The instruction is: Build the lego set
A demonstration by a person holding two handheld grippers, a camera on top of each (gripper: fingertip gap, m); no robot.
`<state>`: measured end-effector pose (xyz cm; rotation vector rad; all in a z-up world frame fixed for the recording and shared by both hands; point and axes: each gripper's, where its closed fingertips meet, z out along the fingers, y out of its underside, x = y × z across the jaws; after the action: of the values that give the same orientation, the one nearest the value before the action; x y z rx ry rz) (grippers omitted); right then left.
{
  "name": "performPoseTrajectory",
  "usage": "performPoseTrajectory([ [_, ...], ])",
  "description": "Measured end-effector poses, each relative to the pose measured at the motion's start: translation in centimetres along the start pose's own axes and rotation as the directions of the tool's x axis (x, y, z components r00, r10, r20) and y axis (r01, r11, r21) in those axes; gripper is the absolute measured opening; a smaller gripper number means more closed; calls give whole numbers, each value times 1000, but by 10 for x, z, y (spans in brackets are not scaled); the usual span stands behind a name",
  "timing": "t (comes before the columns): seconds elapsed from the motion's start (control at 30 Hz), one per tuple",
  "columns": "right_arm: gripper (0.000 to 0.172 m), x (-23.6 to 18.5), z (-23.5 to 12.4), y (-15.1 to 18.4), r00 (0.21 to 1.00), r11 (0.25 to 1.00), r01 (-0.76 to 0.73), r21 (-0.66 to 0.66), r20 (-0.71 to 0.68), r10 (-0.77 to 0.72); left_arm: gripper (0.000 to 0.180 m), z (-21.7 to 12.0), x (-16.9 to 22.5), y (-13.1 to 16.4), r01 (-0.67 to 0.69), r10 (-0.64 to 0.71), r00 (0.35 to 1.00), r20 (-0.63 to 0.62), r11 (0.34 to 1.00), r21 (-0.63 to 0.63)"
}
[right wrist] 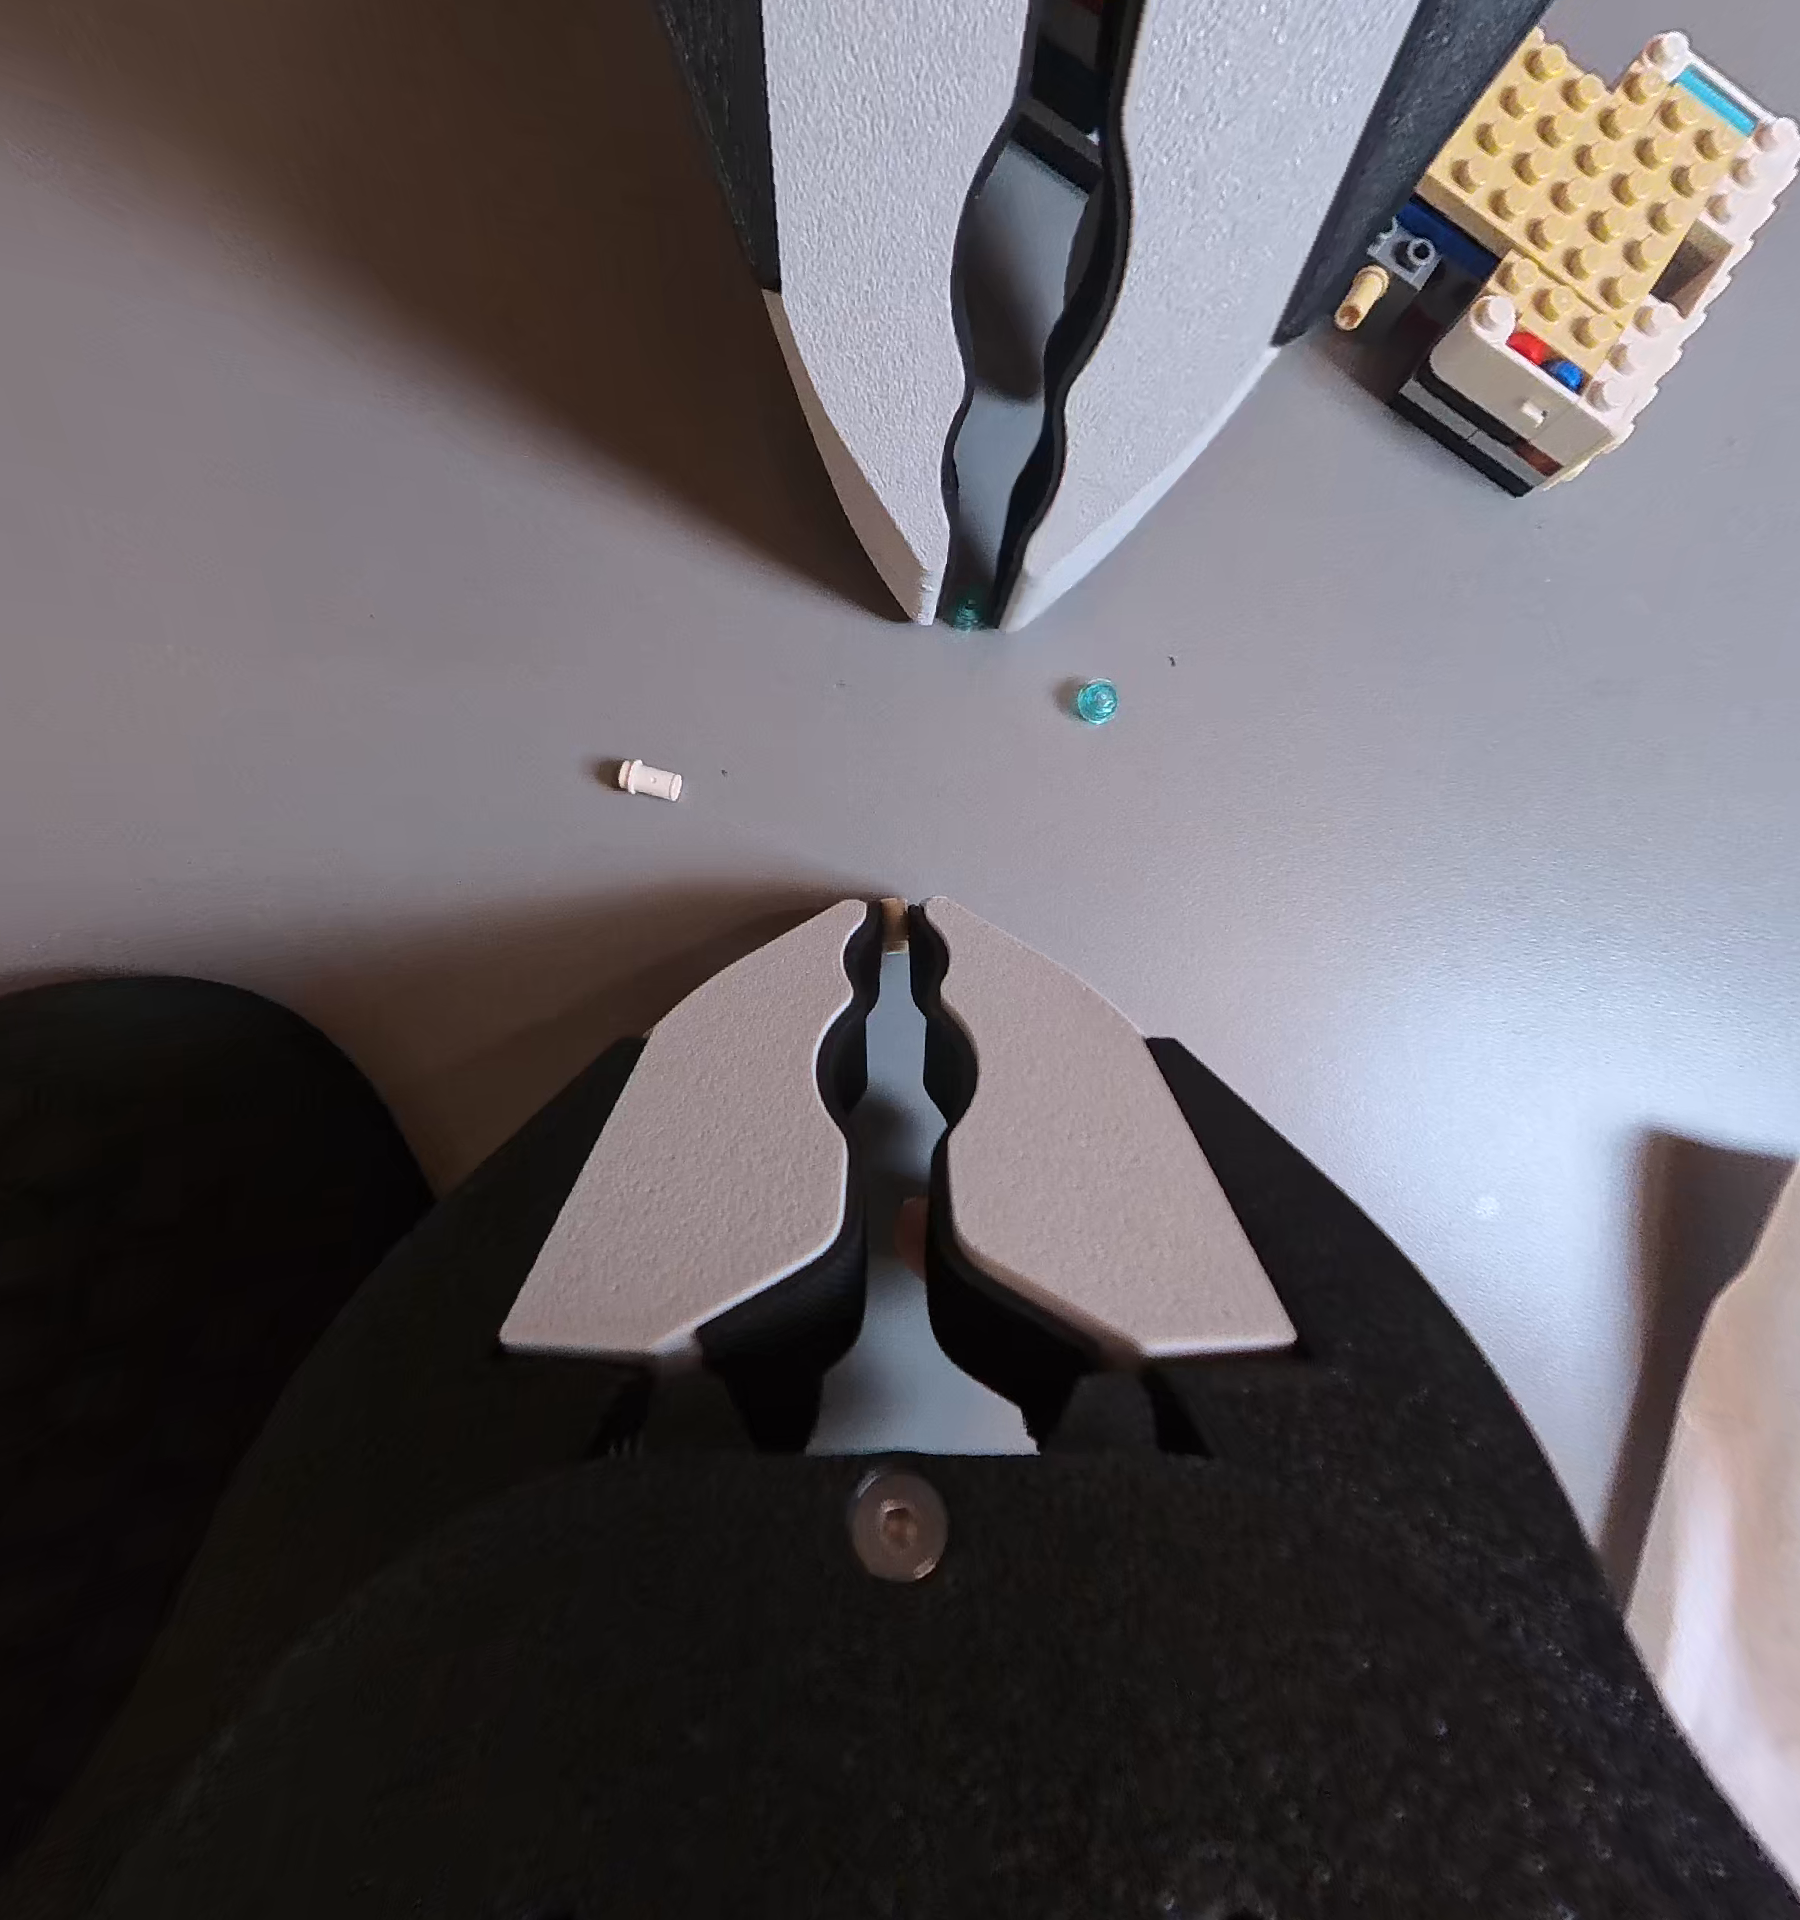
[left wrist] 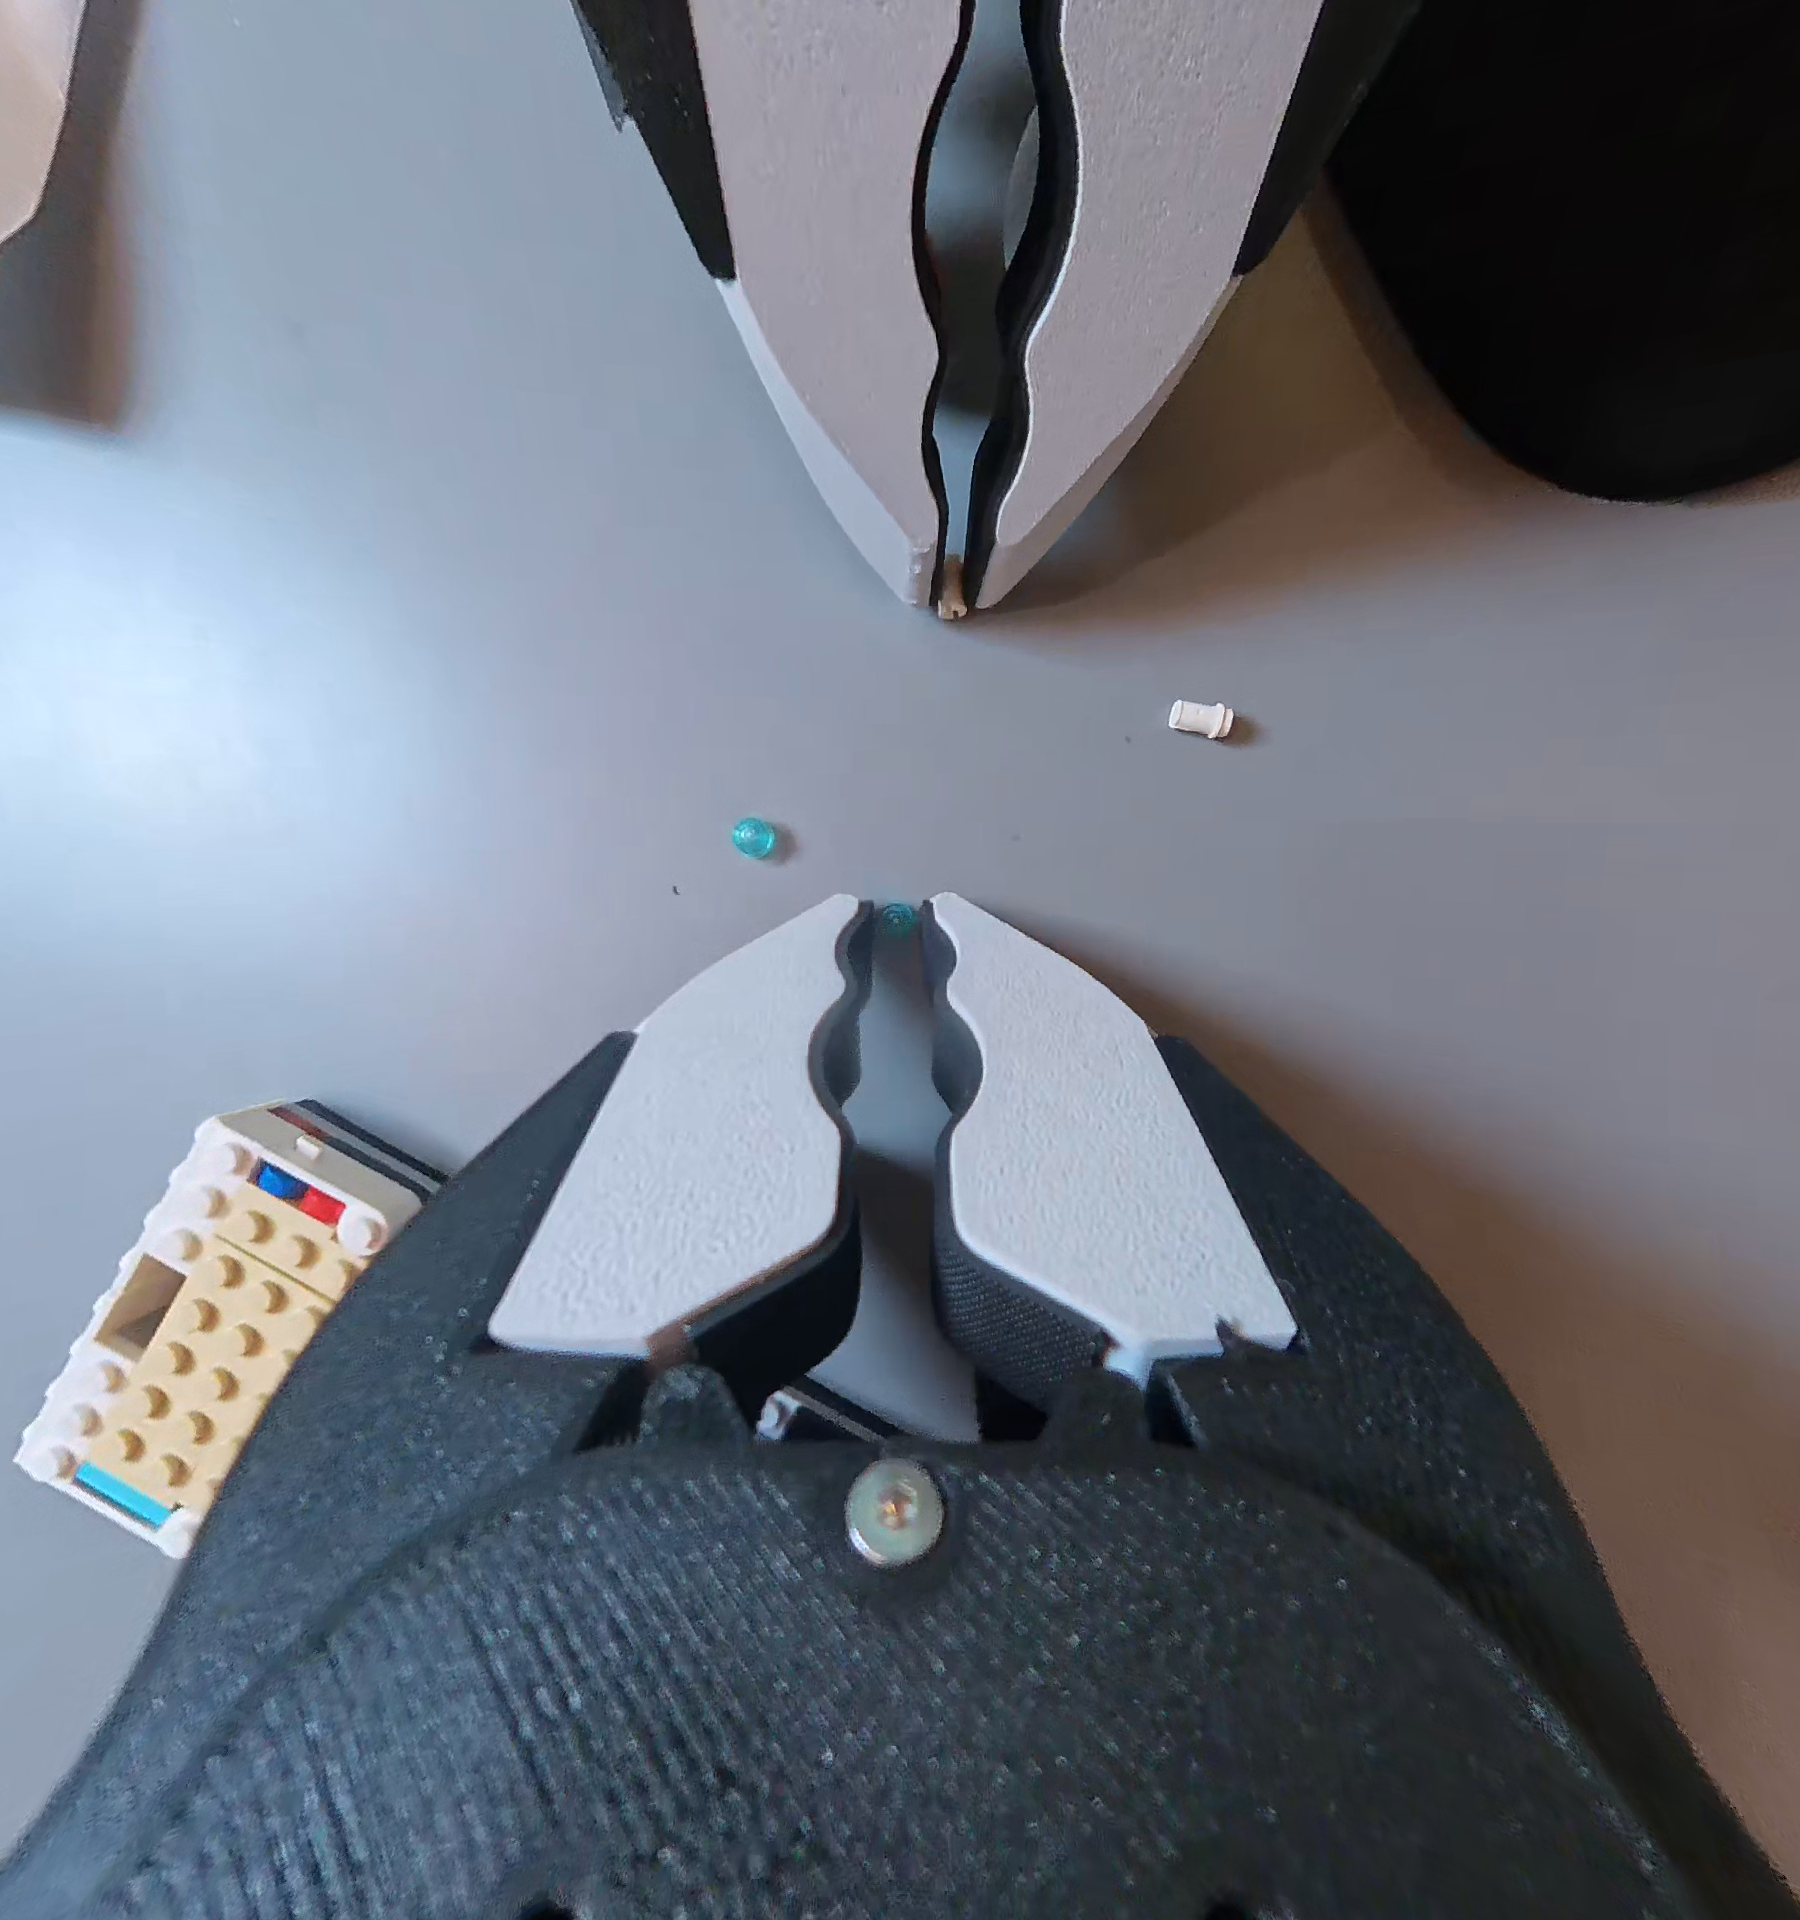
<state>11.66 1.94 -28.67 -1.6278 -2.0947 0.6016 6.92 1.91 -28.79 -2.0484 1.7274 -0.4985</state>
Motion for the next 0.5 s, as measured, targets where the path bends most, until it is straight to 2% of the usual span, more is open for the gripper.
performPoseTrajectory([
  [0.33, 5, 0, 0, 1, 1000, 1000, -8, -11, -1, 8, 7, -1, 0, 0, 44, -45, 999, 19, 998, 54],
  [0.4, 5, 0, 0, 0, 1000, 1000, -9, -16, 0, 9, 7, -5, 3, -1, 53, -57, 998, 32, 993, 106],
  [0.5, 5, 0, 1, -1, 1000, 1000, -8, -17, -5, 8, 7, -23, 9, -11, 115, -123, 992, 17, 958, 263],
])
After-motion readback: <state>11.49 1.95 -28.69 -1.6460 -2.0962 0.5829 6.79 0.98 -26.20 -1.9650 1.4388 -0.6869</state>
